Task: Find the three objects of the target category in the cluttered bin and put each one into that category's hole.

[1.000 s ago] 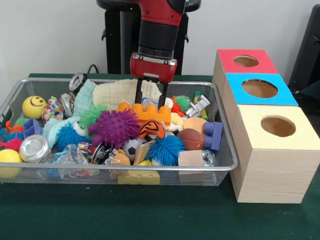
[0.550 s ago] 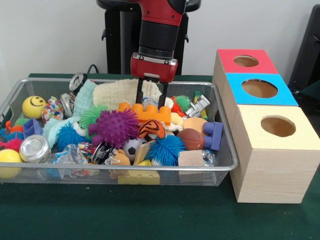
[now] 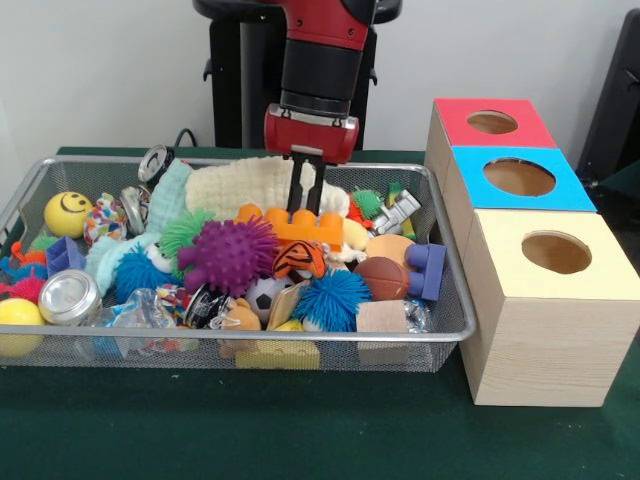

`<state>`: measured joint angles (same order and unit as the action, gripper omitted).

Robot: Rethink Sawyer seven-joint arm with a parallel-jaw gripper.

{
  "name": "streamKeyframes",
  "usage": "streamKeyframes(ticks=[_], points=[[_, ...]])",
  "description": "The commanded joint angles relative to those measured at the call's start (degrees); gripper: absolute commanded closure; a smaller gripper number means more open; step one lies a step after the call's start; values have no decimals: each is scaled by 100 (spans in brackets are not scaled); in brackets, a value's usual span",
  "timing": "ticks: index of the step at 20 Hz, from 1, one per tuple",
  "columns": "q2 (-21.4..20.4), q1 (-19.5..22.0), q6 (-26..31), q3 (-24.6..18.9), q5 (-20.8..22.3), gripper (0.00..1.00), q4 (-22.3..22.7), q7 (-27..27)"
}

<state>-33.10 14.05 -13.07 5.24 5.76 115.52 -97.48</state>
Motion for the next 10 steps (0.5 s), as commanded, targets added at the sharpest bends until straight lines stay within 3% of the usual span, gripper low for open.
streamKeyframes(ticks=[1, 4, 6, 8, 10], points=[[-43, -336, 695, -186, -101, 100, 16, -791], [-985, -697, 1785, 115, -334, 100, 270, -729], [-1672, -1098, 2820, 494, -456, 100, 237, -676], [-2078, -1508, 3930, 902, -496, 100, -24, -736], [-2259, -1743, 4616, 1087, -472, 100, -227, -874]])
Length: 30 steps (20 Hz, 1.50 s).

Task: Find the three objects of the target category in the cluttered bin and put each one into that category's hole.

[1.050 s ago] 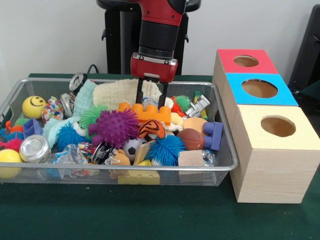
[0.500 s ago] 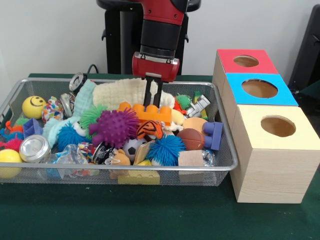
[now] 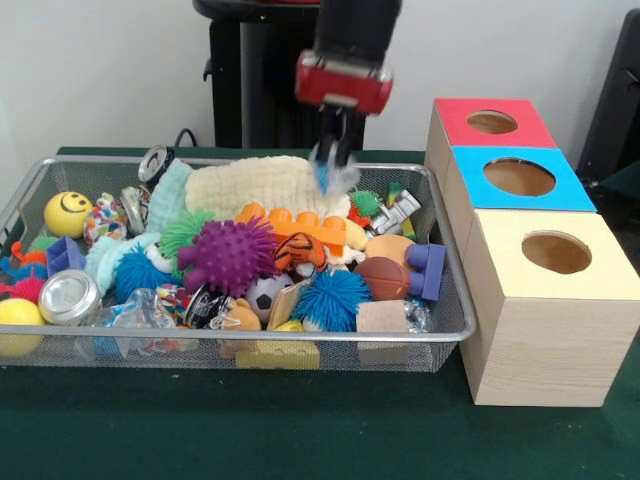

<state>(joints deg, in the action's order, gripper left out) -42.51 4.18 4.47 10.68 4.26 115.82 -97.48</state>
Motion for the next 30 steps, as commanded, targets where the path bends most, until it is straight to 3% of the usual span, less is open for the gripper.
streamKeyframes(ticks=[1, 6, 14, 22, 30], points=[[-1351, -816, 2988, 567, -317, 100, -289, -953], [-1404, -934, 3183, 600, -320, 100, -324, -1180], [-1270, -833, 2732, 402, -468, 100, -151, -1270], [-780, -489, 1096, -523, -1051, 100, 351, -1263], [-565, 17, -8, -1492, -1442, 100, 1027, -1521]])
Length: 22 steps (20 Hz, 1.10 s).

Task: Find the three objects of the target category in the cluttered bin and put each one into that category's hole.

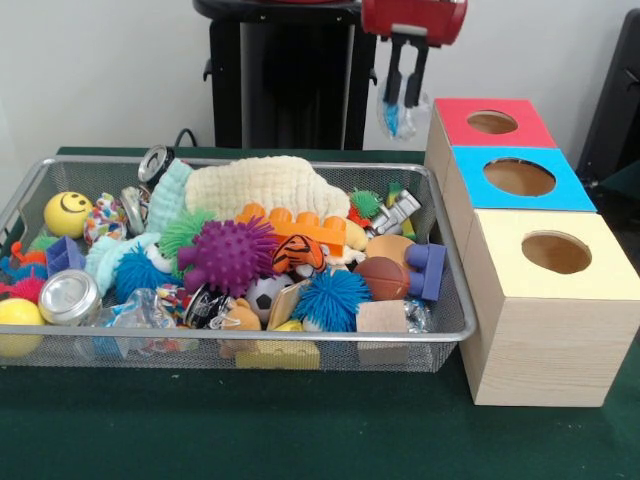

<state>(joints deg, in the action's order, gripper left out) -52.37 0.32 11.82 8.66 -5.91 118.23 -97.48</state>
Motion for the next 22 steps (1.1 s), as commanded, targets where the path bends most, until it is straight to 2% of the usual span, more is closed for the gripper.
streamKeyframes(ticks=[1, 4, 8, 10, 14, 19, 22], points=[[431, 430, -820, -1357, -451, 100, 837, -1565], [468, 514, -960, -1596, -557, 100, 958, -1660], [224, 437, -782, -1763, -893, 100, 1196, -1870], [36, 263, -531, -1675, -1101, 100, 1233, -1936], [-247, -324, 147, -1022, -1333, 100, 1047, -1937], [-356, -523, 262, -964, -1616, 100, 1120, -2014], [-444, -885, 596, -716, -1749, 100, 973, -2241]])
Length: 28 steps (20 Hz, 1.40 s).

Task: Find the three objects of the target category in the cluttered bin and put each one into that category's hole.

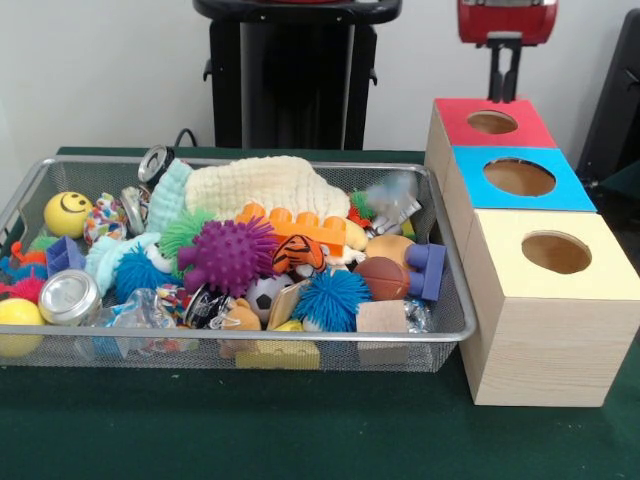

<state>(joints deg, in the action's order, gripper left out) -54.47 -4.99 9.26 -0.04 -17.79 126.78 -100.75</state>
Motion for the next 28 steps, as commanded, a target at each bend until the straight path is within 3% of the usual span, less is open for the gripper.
streamKeyframes(ticks=[1, 6, 11, 20, 23, 28], points=[[-297, -535, 1095, 317, -563, 100, 12, -2041], [-498, -943, 1961, 698, -499, 100, -380, -2446], [-459, -878, 1927, 723, -406, 100, -414, -2295], [-226, -725, 2277, 1488, 1079, 100, -1392, -1262], [-112, -749, 2045, 1745, 1600, 100, -1549, -1130], [236, -447, 756, 1511, 2041, 100, -1321, -1308]])
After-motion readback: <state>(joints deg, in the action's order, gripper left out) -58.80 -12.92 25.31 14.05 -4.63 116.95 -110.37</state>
